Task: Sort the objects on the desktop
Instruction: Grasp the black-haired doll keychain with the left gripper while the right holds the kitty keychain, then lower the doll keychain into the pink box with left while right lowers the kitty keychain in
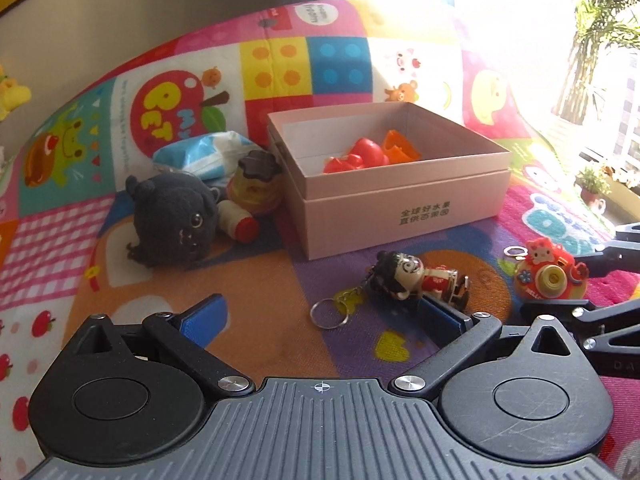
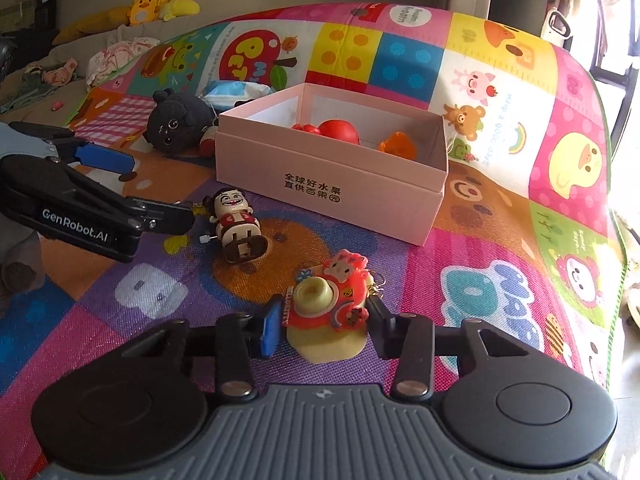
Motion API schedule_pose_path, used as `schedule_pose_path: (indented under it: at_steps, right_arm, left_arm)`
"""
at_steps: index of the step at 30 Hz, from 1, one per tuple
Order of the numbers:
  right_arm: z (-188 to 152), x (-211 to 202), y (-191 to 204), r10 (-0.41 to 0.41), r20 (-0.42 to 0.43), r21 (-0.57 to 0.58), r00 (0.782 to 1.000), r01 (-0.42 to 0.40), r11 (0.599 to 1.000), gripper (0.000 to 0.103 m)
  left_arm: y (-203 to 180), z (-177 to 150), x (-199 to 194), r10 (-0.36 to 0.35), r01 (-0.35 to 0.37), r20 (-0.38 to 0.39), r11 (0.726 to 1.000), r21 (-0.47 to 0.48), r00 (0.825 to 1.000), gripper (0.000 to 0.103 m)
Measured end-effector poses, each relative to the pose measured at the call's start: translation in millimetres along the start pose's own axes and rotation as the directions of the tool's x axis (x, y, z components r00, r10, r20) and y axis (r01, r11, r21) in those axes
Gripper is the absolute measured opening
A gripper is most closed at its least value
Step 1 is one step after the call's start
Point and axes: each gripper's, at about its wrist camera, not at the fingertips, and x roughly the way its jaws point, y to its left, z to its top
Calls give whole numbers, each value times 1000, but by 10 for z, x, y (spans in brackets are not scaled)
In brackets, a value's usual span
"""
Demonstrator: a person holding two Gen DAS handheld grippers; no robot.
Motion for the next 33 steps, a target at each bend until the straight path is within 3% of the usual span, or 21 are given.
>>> schedule_pose_path:
  at_steps: [3, 6, 13, 16, 20, 27, 33]
  right_arm:
    - [16, -154, -174, 4, 16, 60, 1000, -5, 998, 43]
    - [-9, -283, -306, 15, 7, 108, 1000, -16, 994, 43]
    - [-91, -423, -301, 52, -21, 110, 998, -49, 993, 43]
    - [-76, -450, -264, 87, -24, 102, 996, -84, 991, 43]
    - [-44, -483, -222, 128, -30, 93, 991, -124, 988, 43]
    - [-14, -597, -232, 126, -14, 87, 992, -124, 988, 43]
    - [68, -763, -285, 167, 16, 94, 986, -167, 981, 43]
  left_arm:
    - [-194, 13, 49, -66, 65, 8, 996, 53, 998, 103]
    - [-365, 50, 171, -69, 68, 6, 992, 102, 998, 103]
    - [-451, 154, 446, -117, 121, -45, 987, 102, 992, 102]
    - [-519, 143, 444, -126, 133, -57, 983, 129, 990, 83]
    - [-558, 126, 403, -128, 134, -54, 982, 135, 990, 71]
    - [-566, 96, 217, -115, 121, -49, 982, 146, 992, 70]
    - [-509, 112, -160, -147, 146, -4, 979, 140, 989, 70]
